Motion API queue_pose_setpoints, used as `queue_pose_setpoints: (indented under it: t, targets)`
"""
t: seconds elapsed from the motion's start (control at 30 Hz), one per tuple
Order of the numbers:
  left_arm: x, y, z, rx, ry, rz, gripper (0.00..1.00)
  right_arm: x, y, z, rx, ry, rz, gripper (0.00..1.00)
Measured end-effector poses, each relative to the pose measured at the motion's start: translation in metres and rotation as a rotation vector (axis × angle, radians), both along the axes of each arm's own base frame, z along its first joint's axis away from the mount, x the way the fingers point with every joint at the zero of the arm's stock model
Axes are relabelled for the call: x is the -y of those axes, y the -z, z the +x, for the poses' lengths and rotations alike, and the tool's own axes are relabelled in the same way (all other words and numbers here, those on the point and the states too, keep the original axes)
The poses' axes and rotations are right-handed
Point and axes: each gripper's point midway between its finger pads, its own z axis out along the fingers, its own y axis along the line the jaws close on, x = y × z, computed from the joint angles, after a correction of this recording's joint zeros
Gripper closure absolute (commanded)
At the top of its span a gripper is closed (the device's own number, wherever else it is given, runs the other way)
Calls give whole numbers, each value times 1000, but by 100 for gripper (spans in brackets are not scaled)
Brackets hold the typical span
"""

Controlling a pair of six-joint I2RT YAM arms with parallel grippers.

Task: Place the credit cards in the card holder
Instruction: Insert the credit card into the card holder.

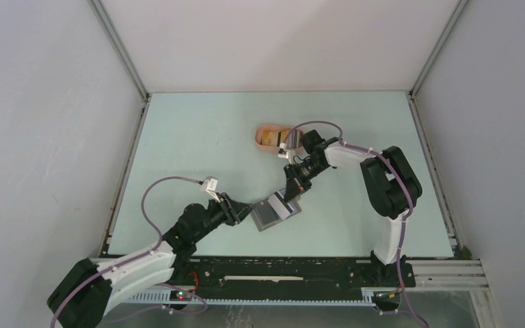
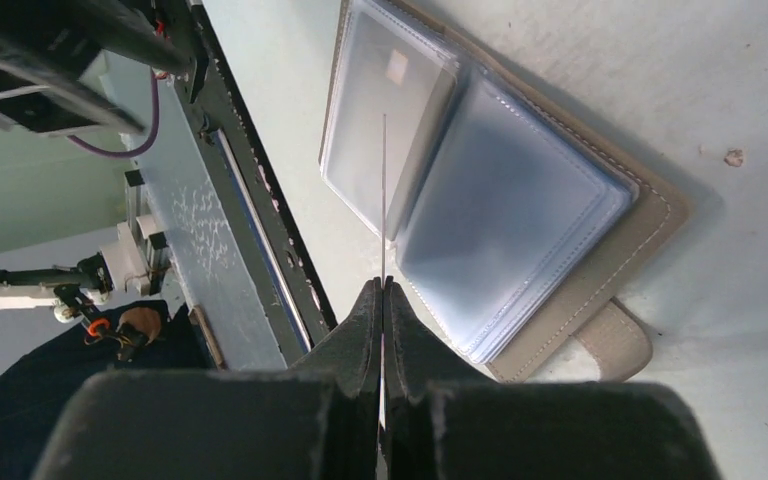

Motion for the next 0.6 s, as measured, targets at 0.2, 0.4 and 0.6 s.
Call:
queue_pose_setpoints:
  t: [0.2, 0.4, 0.6]
  targets:
    - [4, 43, -6, -128, 30, 94, 82, 4, 7, 3, -34, 23, -10, 100]
    - [3, 73, -13, -215, 51, 162, 83, 7, 20, 2, -89, 39, -31, 100]
    - [4, 81, -11, -253, 49, 196, 82, 7, 25, 2, -126, 50, -33, 100]
